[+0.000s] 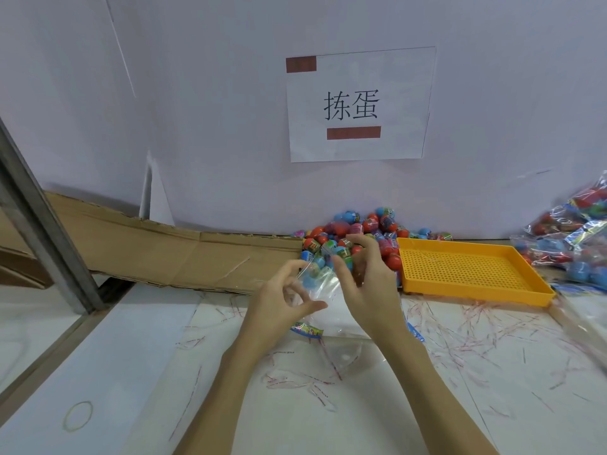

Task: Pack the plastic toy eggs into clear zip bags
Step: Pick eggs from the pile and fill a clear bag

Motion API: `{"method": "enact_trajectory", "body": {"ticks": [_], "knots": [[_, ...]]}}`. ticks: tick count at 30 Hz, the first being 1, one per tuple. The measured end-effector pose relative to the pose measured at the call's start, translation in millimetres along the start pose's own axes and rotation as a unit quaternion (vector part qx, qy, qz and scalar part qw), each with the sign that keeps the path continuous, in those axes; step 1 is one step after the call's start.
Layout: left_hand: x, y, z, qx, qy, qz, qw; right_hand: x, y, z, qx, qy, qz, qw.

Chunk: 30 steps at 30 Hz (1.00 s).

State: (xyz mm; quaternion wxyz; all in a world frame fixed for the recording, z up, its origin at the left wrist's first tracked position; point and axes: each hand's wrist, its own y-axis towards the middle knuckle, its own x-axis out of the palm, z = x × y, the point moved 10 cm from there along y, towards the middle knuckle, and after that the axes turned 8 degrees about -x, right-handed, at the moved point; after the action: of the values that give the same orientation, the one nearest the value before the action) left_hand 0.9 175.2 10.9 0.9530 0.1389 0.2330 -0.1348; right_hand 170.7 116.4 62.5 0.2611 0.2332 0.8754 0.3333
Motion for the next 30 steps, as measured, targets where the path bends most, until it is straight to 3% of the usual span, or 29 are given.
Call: {"method": "enact_trajectory", "body": {"ticks": [11,21,30], "knots": [[0,0,0,-0.005,0.039,0.007,0.999,10,0,-15,-0.089,-0.052,-0.126,0.987],[2,-7,13,0.007,0.034,-0.017,0.999,29,-8,4,0.027,0.062,-0.19,0.979],[7,-6,18,0.03,0.033,-0.034,0.998,34,-10,-1,0.027,0.084,-0.221,0.971]]}}
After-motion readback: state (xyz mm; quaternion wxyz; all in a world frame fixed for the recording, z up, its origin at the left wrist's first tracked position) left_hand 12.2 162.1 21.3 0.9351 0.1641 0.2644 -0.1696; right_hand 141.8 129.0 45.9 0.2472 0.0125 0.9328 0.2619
